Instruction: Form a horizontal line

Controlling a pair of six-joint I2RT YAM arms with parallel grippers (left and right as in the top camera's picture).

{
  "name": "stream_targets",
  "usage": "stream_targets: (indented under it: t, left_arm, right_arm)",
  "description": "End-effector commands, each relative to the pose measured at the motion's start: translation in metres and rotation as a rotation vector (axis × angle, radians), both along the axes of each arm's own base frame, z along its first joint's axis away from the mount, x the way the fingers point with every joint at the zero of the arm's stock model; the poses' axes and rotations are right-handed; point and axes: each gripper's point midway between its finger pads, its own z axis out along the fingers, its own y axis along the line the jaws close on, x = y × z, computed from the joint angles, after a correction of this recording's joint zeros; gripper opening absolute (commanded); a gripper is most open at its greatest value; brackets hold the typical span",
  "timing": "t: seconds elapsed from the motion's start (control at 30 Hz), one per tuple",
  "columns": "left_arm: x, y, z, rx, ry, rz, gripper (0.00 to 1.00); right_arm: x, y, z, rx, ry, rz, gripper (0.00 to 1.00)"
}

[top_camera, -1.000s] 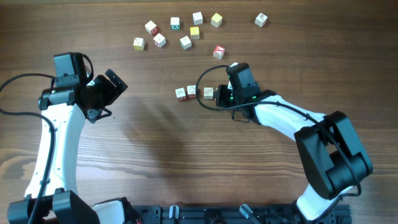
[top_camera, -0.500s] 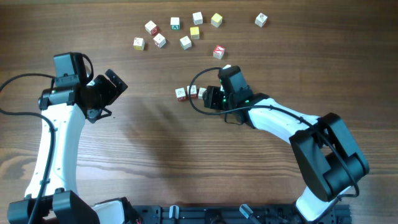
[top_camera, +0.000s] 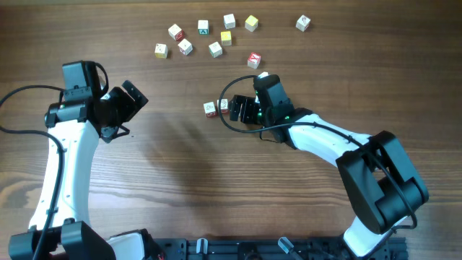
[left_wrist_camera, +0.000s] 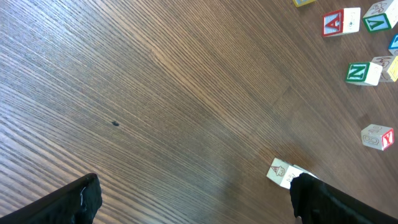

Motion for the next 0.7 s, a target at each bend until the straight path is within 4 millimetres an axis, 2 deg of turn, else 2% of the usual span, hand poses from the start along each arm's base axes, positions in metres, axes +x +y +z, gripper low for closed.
stream_targets:
  t: [0.0, 0.13, 0.27, 0.37, 0.43, 0.47, 0.5, 0.53, 0.57, 0.6, 0.63, 0.67]
  left_arm:
    - [0.003, 0.000, 0.002, -0.006, -0.007, -0.009, 1.00]
    - [0.004, 0.000, 0.002, -0.006, -0.008, -0.009, 1.00]
    - [0.004, -0.002, 0.002, -0.014, -0.010, -0.013, 1.00]
    - [0.009, -0.013, 0.007, -0.057, -0.046, -0.079, 1.00]
    - [0.017, -0.025, 0.014, -0.094, -0.105, -0.161, 0.99]
    - [0.021, -0.029, 0.018, -0.105, -0.131, -0.184, 0.98]
    - [0.026, -0.030, 0.021, -0.111, -0.156, -0.193, 0.96]
    - [0.029, -0.029, 0.023, -0.107, -0.171, -0.194, 0.89]
    - [0.031, -0.029, 0.026, -0.102, -0.182, -0.195, 0.78]
    - [0.035, -0.028, 0.030, -0.097, -0.201, -0.196, 0.70]
    - [0.039, -0.027, 0.034, -0.091, -0.219, -0.197, 0.65]
    - [0.042, -0.027, 0.039, -0.087, -0.234, -0.199, 0.64]
  right_arm:
    - [0.007, -0.002, 0.029, 0.039, -0.054, -0.013, 1.00]
    - [0.012, -0.007, 0.069, 0.080, -0.128, -0.026, 1.00]
    - [0.012, -0.014, 0.099, 0.107, -0.179, -0.041, 1.00]
    - [0.012, -0.020, 0.109, 0.111, -0.191, -0.051, 1.00]
    - [0.011, -0.023, 0.106, 0.100, -0.178, -0.054, 0.97]
    - [0.010, -0.026, 0.103, 0.087, -0.168, -0.064, 0.89]
    - [0.009, -0.032, 0.098, 0.061, -0.155, -0.083, 0.77]
    - [0.009, -0.037, 0.094, 0.039, -0.145, -0.100, 0.72]
    - [0.008, -0.041, 0.092, 0.025, -0.137, -0.117, 0.66]
    - [0.009, -0.049, 0.088, 0.008, -0.119, -0.157, 0.54]
    - [0.009, -0.056, 0.085, -0.001, -0.103, -0.187, 0.36]
    - [0.008, -0.063, 0.081, -0.007, -0.083, -0.225, 0.27]
